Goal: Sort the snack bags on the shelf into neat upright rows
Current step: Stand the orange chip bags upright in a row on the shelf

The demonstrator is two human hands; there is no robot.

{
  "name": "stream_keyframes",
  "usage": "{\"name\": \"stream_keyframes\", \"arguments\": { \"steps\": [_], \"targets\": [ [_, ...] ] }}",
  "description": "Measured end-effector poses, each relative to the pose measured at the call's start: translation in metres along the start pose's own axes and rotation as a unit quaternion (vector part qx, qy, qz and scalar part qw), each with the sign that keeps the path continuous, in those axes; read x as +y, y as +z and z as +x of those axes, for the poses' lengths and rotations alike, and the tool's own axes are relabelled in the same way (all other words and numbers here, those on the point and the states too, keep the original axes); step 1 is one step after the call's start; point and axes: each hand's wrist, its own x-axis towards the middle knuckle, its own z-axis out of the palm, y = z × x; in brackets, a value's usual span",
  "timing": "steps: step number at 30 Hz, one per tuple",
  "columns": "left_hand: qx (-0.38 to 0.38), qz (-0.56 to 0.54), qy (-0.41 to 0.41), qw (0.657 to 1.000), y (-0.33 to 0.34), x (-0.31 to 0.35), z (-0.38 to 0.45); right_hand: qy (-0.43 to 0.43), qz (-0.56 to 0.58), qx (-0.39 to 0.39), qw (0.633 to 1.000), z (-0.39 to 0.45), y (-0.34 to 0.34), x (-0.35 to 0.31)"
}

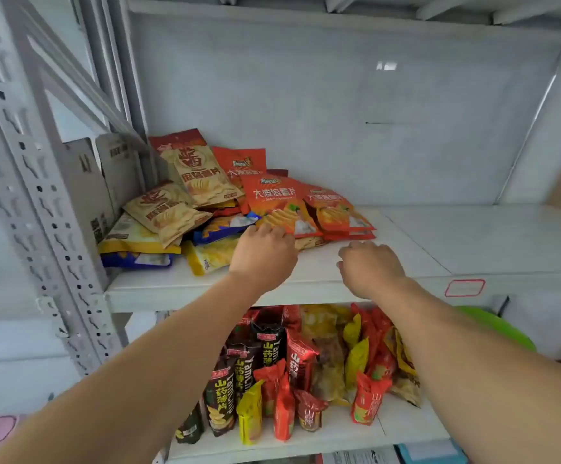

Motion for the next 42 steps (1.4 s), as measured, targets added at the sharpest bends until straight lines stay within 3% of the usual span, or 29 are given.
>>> {"name": "stream_keyframes", "arguments": {
  "steps": [3,6,11,17,20,23,25,28,30,32,38,40,42],
  "targets": [
    [0.016,-0.056,-0.062,0.996,0.024,0.0,0.029,0.006,0.04,0.018,0.999,0.034,0.013,0.011],
    [-0.029,-0.131,-0.139,0.981,0.04,0.003,0.06,0.017,0.077,0.035,0.996,0.072,0.023,0.019],
    [-0.115,-0.279,-0.336,0.892,0.071,0.009,0.113,0.074,0.238,0.039,0.968,0.137,0.051,0.044],
    [-0.161,-0.207,-0.419,0.869,0.088,0.004,0.161,0.151,0.299,-0.008,0.942,0.204,0.077,0.081],
    [-0.205,-0.156,-0.435,0.863,0.093,-0.003,0.176,0.193,0.336,-0.071,0.919,0.228,0.086,0.092],
    [-0.247,-0.132,-0.429,0.859,0.096,-0.002,0.18,0.201,0.429,-0.114,0.873,0.247,0.102,0.092],
    [-0.244,-0.137,-0.435,0.856,0.098,-0.004,0.182,0.221,0.464,-0.112,0.85,0.253,0.107,0.09],
    [-0.218,-0.145,-0.458,0.849,0.099,-0.009,0.182,0.23,0.42,-0.065,0.875,0.257,0.104,0.088],
    [-0.188,-0.15,-0.475,0.846,0.098,-0.011,0.18,0.232,0.435,-0.017,0.87,0.259,0.104,0.085],
    [-0.162,-0.171,-0.49,0.839,0.097,-0.016,0.181,0.238,0.501,-0.003,0.832,0.262,0.108,0.082],
    [-0.13,-0.302,-0.528,0.783,0.1,-0.044,0.179,0.263,0.713,-0.035,0.649,0.262,0.111,0.088],
    [-0.115,-0.321,-0.524,0.78,0.1,-0.045,0.175,0.25,0.744,-0.042,0.618,0.261,0.11,0.09],
    [-0.085,-0.341,-0.511,0.784,0.095,-0.042,0.172,0.233,0.753,-0.034,0.615,0.258,0.11,0.092]
  ]
}}
